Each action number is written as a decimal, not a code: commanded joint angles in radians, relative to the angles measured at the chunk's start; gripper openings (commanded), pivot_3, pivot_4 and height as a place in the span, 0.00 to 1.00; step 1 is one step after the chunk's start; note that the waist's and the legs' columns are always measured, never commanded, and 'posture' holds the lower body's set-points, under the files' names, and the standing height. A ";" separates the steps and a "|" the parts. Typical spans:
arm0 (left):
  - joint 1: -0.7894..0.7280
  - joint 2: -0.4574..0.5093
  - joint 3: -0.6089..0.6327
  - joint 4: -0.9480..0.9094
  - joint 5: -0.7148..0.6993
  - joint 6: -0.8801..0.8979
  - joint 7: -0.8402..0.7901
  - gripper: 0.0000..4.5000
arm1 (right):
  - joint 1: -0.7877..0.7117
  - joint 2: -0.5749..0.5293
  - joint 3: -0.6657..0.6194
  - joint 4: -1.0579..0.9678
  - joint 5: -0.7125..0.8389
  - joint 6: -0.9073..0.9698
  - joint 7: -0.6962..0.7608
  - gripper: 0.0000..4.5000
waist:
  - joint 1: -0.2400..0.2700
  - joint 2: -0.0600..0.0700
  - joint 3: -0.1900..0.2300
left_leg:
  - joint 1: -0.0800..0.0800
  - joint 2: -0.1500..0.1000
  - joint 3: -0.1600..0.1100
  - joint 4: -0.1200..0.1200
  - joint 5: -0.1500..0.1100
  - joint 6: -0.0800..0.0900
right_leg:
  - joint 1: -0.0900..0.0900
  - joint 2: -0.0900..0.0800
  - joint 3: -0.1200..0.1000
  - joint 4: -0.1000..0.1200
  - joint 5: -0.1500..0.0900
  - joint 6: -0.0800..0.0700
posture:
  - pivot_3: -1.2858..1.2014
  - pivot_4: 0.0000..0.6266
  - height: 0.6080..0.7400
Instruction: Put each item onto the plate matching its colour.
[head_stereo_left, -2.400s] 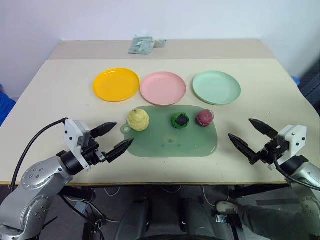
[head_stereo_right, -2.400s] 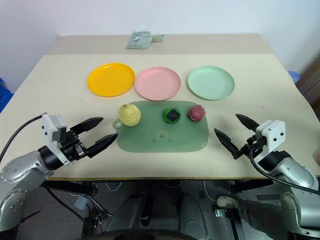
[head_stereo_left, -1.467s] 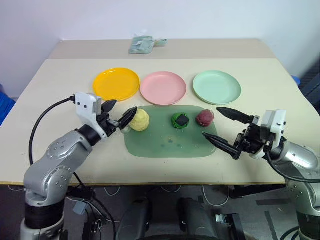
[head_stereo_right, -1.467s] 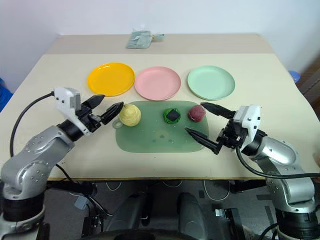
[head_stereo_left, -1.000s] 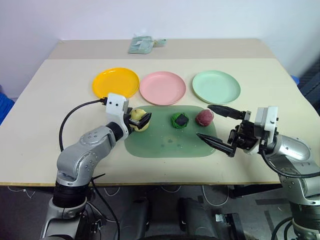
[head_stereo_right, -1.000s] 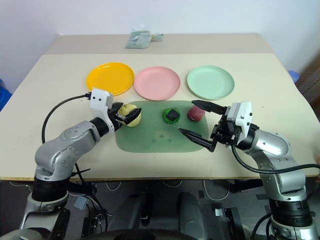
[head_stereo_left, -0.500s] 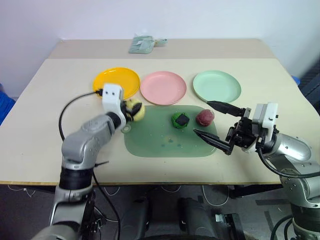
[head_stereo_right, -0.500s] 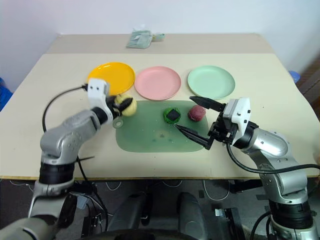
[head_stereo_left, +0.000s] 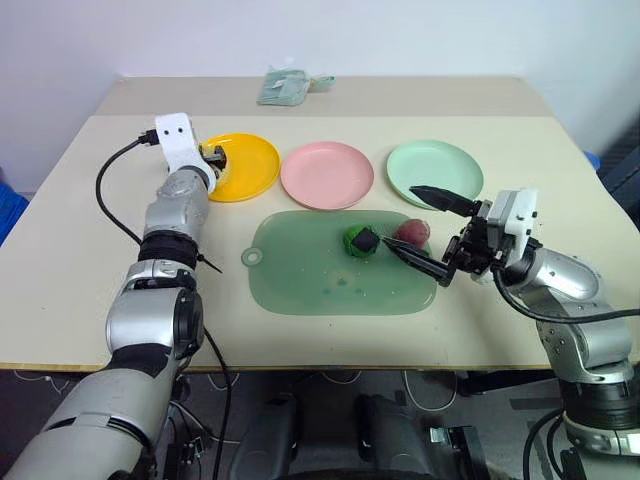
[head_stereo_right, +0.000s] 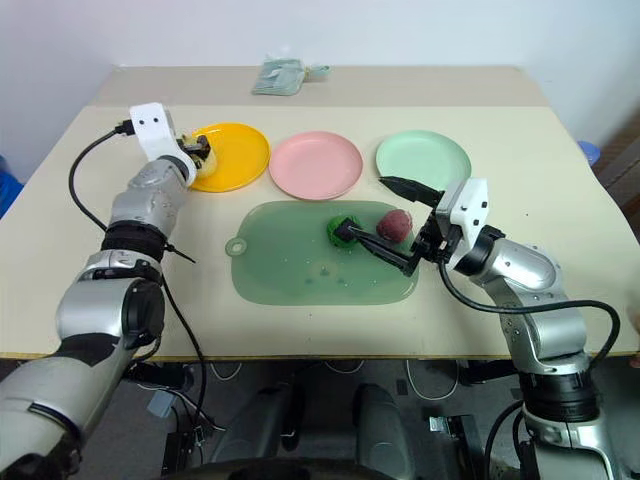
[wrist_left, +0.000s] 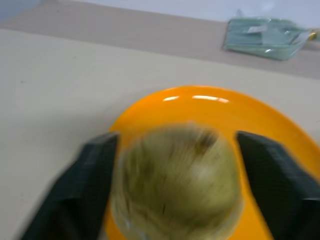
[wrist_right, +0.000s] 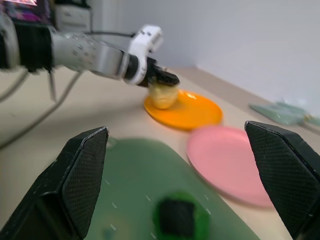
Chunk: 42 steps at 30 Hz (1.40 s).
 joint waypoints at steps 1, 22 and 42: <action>-0.043 0.001 0.032 0.038 -0.004 -0.110 -0.042 0.99 | -0.014 0.012 0.003 0.019 -0.023 -0.054 0.017 1.00 | -0.001 0.000 0.000 | 0.000 0.000 0.000 0.000 0.000 0.000 | 0.000 0.000 0.000 0.000 0.000 0.000 | 0.52 0.24 1.00; 1.031 0.420 0.027 -1.475 -0.442 0.255 -0.957 0.99 | -0.303 -0.025 0.273 0.142 -0.236 0.162 0.060 1.00 | -0.005 0.002 -0.001 | 0.000 0.002 0.003 -0.002 -0.001 0.000 | -0.003 -0.003 0.008 -0.002 -0.001 -0.008 | 0.52 0.24 1.00; 1.184 0.377 0.026 -1.667 -0.427 0.253 -0.880 1.00 | -0.522 0.035 0.462 0.499 -0.548 -0.006 0.136 0.94 | -0.009 0.002 -0.001 | 0.000 0.002 0.004 -0.002 -0.001 0.000 | -0.003 -0.001 0.007 -0.002 -0.001 -0.008 | 0.52 0.24 1.00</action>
